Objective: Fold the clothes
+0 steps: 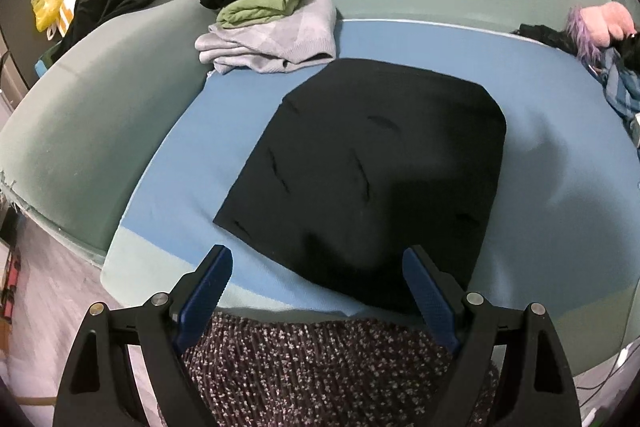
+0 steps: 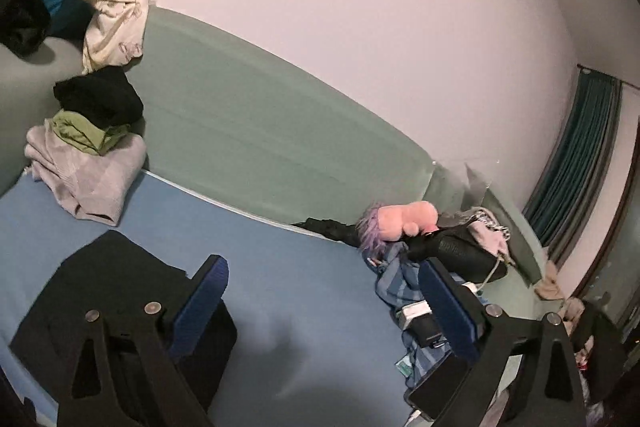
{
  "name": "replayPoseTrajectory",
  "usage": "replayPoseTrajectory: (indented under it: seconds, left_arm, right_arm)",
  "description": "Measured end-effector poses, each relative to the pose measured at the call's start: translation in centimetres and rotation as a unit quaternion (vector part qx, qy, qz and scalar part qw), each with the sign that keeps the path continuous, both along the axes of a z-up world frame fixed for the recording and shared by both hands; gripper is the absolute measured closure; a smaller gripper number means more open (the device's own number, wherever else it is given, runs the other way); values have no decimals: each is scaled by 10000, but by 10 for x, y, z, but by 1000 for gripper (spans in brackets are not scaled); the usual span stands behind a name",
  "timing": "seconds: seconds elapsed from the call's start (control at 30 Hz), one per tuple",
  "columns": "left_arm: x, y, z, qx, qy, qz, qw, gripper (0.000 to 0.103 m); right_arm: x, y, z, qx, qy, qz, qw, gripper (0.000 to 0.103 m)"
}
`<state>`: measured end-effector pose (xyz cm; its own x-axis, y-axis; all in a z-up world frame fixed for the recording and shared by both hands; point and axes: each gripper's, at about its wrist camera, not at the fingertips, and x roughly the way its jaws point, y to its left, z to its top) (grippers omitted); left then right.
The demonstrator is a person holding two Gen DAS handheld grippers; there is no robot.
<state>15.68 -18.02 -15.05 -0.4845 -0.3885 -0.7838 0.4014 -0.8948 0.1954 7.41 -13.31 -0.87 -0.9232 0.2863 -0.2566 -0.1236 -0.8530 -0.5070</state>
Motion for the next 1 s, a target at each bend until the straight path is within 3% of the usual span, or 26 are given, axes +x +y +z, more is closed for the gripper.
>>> replayPoseTrajectory:
  seconds: [0.17, 0.47, 0.7, 1.0]
  left_arm:
    - [-3, 9, 0, -57, -7, -108, 9999, 16]
    - [0, 8, -4, 240, -126, -88, 9996, 16]
    - [1, -6, -7, 567, -74, 97, 9983, 16]
    - [0, -14, -1, 583, 49, 177, 9981, 16]
  right_arm:
    - [-6, -9, -4, 104, 89, -194, 9997, 6]
    - [2, -19, -3, 332, 580, -383, 9970, 6]
    - [0, -10, -6, 301, 516, -325, 9977, 6]
    - [0, 15, 10, -264, 479, -315, 9980, 4]
